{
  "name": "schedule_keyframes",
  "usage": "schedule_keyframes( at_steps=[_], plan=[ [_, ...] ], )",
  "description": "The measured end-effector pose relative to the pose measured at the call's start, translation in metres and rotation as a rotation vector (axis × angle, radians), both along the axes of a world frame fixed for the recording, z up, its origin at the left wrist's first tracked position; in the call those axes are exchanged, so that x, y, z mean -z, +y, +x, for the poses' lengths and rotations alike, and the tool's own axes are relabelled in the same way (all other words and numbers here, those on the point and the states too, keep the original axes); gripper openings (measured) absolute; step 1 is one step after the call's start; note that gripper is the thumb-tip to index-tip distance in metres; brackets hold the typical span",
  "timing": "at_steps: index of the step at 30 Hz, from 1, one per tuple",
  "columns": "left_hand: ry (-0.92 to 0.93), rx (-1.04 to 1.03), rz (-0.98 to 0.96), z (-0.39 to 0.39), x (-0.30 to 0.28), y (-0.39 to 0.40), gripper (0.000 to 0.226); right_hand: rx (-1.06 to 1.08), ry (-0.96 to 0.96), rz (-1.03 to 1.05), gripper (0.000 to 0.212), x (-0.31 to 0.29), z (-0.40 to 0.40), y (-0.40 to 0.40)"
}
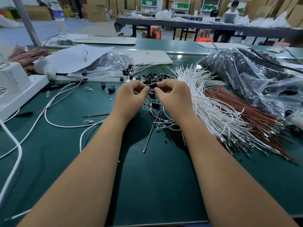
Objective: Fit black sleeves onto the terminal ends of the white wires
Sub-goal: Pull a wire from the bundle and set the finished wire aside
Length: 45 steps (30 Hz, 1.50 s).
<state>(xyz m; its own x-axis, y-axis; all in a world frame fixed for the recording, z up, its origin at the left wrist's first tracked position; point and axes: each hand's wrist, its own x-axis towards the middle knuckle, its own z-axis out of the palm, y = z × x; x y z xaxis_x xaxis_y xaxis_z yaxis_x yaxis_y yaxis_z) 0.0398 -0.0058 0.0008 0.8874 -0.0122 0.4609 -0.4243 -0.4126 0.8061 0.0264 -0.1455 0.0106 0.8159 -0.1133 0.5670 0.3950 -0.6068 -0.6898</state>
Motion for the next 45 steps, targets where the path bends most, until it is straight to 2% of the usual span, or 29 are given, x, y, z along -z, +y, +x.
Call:
schedule_keyframes(
  at_steps=[5,12,17,21,23,25,31,36,42,45],
  plan=[
    [0.045,0.048,-0.009,0.0,-0.004,0.001,0.01,-0.011,-0.008,0.029,0.009,0.0,0.001,-0.001],
    [0.167,0.171,-0.043,0.001,-0.006,0.004,0.022,0.066,0.055,-0.068,0.007,0.0,0.003,-0.001],
    [0.13,0.04,-0.079,0.002,-0.003,0.0,0.01,0.074,0.091,-0.101,0.018,0.001,0.006,-0.004],
    [0.131,-0.108,-0.024,0.007,0.0,0.004,0.014,0.007,0.311,-0.389,0.024,0.009,0.012,-0.007],
    [0.144,-0.125,-0.002,0.007,0.0,0.005,0.014,0.001,0.394,-0.543,0.035,0.01,0.012,-0.006],
    [0.153,-0.119,0.012,0.006,0.001,0.004,0.012,0.005,0.427,-0.607,0.042,0.009,0.012,-0.005],
    [0.159,-0.086,0.064,0.003,0.002,0.003,0.01,0.008,0.381,-0.552,0.034,0.01,0.011,-0.005],
    [0.146,-0.076,0.047,0.003,0.002,0.004,0.009,0.03,0.204,-0.196,0.023,0.005,0.006,-0.009],
    [0.138,-0.078,0.072,0.003,0.002,0.002,0.01,0.001,0.309,-0.423,0.026,0.01,0.009,-0.008],
    [0.137,-0.082,0.074,0.004,0.002,0.002,0.009,0.006,0.295,-0.426,0.027,0.01,0.011,-0.008]
  ],
)
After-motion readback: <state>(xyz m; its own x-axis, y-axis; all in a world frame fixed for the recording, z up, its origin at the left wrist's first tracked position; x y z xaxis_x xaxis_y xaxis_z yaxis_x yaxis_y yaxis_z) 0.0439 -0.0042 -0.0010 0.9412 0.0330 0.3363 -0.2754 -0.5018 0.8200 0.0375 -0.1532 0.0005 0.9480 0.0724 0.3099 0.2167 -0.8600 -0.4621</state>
